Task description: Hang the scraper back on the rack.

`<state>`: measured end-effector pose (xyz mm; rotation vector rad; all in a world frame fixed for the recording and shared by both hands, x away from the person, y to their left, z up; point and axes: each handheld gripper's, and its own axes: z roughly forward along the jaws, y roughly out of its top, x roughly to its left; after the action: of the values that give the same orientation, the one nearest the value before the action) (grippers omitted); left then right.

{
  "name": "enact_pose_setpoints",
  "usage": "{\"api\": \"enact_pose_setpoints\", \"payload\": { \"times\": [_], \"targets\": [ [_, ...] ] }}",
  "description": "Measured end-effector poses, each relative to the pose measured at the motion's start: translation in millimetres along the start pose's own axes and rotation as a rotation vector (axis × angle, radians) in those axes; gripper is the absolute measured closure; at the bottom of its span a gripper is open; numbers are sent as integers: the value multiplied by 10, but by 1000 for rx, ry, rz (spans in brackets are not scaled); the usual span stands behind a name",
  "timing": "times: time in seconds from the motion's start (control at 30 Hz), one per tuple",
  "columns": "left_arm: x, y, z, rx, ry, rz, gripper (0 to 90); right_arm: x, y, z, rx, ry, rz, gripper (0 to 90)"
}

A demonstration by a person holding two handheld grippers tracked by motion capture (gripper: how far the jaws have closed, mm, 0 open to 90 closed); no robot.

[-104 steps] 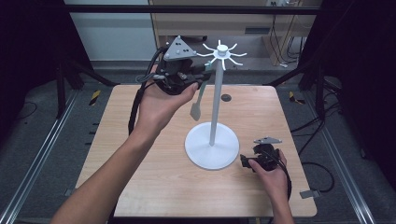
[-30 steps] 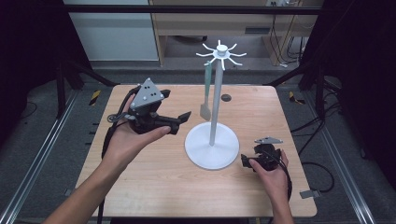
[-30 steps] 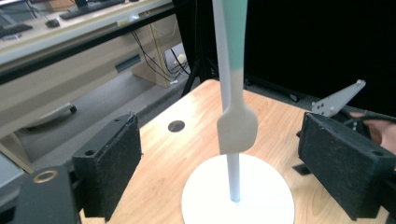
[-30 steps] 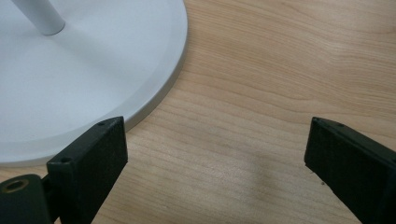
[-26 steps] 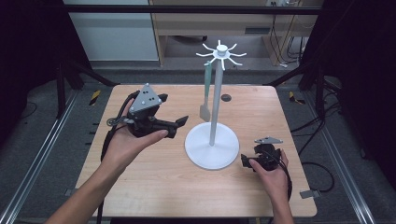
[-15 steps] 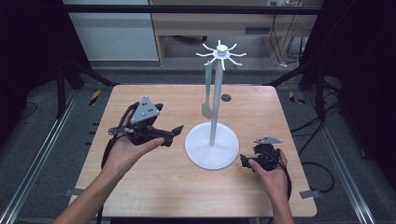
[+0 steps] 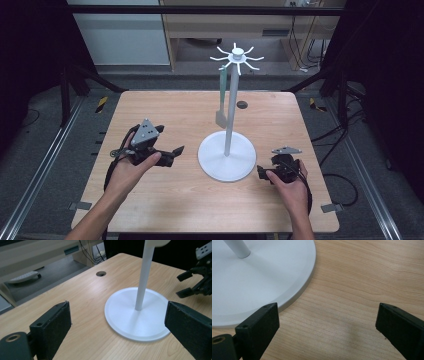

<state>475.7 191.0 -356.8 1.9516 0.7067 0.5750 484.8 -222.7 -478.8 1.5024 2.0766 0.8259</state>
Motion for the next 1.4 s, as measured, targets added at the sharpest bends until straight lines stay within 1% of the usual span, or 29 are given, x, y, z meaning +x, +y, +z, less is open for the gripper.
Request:
{"api": "enact_pose_setpoints", "payload": {
  "times": [0.03,0.13,0.3,0.37,0.43,0.53,0.63,0.8,0.93,1.13,1.23,1.4],
  "targets": [
    [14,-45,2,6,2,2,64,0,-1,-2,2,-1,2,54],
    [59,-193,12,11,9,-17,63,-4,-2,0,2,-1,2,54],
    [125,-422,20,35,27,-31,64,-2,-3,3,1,0,-2,54],
    [149,-503,23,45,37,-26,64,-2,-4,2,1,0,-3,54],
    [166,-573,27,55,42,-31,64,0,-4,2,2,-1,-1,54],
    [178,-686,41,82,58,-17,64,-2,-5,3,1,-1,-2,54],
    [195,-781,50,93,61,-25,64,0,-5,6,4,-1,-4,54],
    [239,-921,58,119,81,-24,64,2,-8,4,5,-1,-3,54],
    [291,-1009,55,116,97,-31,64,5,-8,7,8,-3,-3,55],
    [349,-1099,56,120,122,-26,64,6,-10,11,10,-3,-7,59],
    [372,-1149,55,139,135,-15,64,6,-12,12,10,-5,-2,58],
    [411,-1232,48,160,149,-18,64,7,-12,12,12,-6,-7,58]
  ]
}}
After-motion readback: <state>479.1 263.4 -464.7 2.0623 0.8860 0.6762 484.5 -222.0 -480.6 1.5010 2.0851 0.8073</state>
